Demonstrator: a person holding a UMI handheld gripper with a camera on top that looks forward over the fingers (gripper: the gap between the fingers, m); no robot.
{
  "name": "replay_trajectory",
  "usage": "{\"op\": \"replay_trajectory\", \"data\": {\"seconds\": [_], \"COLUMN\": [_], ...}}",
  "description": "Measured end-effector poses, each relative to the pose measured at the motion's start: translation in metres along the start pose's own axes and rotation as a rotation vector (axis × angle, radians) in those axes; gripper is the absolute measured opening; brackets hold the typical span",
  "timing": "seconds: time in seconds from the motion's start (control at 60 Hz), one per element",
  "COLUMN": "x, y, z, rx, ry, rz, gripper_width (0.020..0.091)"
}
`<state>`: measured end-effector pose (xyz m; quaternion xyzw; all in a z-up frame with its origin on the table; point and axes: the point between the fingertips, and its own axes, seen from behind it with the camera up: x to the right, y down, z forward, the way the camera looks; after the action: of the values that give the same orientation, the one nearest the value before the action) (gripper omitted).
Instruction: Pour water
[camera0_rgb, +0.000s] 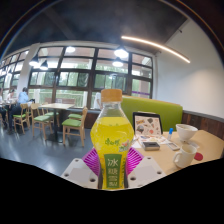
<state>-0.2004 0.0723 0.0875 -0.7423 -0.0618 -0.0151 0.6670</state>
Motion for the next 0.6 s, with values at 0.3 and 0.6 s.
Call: {"op": "replay_trajectory", "data": {"seconds": [0.3,0.6], "x": [0.005,0.117], "y": [-0.019,-0.055], "z": [0.005,0.013], "rx": [-0.049,0.02], "ry": [-0.144,-0.238], "rz": [0.429,1.46], "gripper_width": [0.0284,0.0282]}}
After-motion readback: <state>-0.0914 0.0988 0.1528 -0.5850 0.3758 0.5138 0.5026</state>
